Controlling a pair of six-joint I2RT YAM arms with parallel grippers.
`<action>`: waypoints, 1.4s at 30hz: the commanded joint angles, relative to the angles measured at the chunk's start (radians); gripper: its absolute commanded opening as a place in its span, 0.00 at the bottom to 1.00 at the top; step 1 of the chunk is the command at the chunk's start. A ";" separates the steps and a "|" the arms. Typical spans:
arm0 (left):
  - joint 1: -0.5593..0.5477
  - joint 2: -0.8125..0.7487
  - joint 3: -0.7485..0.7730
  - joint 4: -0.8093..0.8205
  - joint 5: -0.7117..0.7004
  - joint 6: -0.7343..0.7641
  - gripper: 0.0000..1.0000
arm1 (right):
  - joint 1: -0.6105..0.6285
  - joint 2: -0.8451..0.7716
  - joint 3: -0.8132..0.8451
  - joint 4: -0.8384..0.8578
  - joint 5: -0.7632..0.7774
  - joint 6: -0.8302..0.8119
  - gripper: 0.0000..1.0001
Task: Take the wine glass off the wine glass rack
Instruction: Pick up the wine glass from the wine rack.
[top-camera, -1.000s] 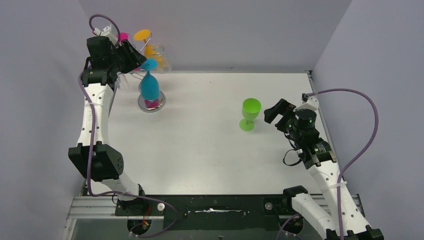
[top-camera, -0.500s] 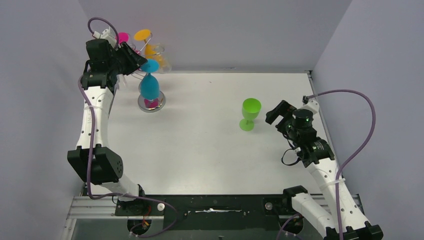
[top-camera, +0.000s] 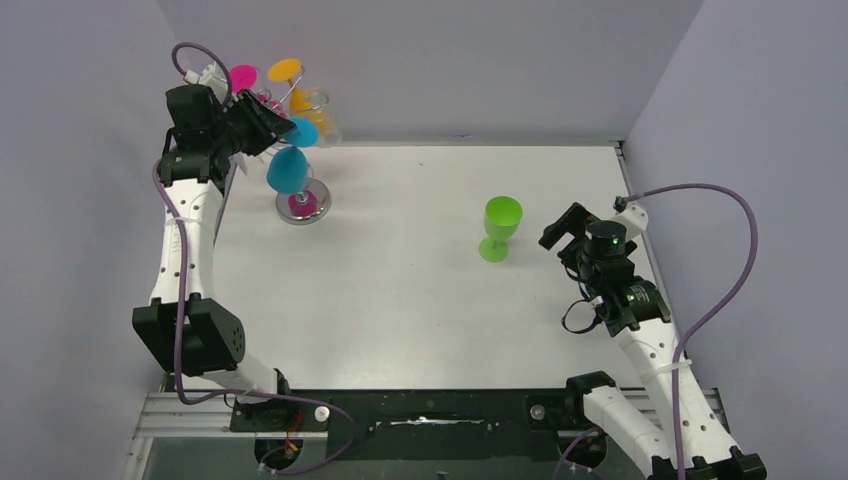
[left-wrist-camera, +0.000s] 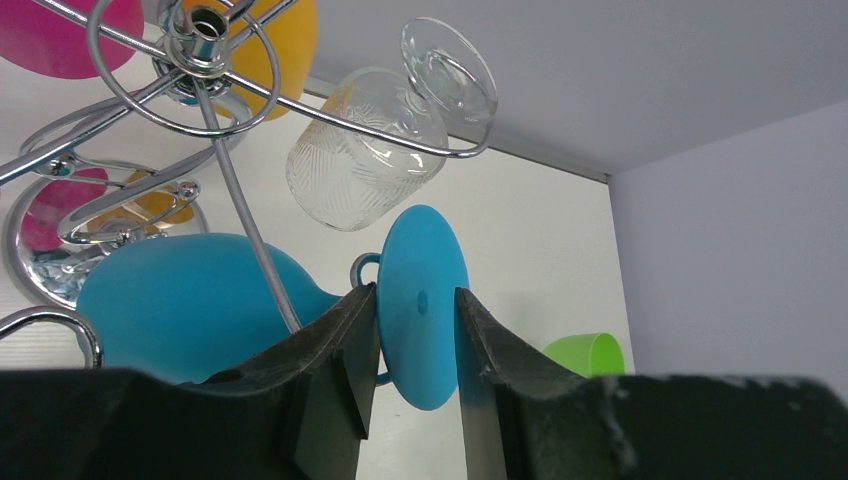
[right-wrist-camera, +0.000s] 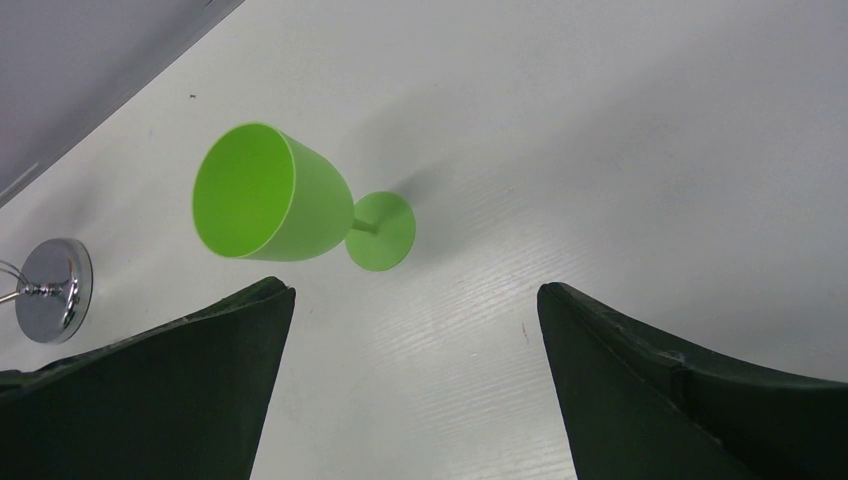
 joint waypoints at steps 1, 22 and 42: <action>0.034 -0.065 -0.024 0.073 0.106 -0.035 0.28 | -0.007 0.014 0.035 0.020 0.023 0.005 0.99; 0.112 -0.160 -0.259 0.475 0.268 -0.401 0.00 | -0.007 0.013 0.033 0.012 0.031 0.021 1.00; 0.149 -0.194 -0.283 0.401 0.277 -0.388 0.00 | -0.008 0.016 0.022 0.013 0.033 0.033 1.00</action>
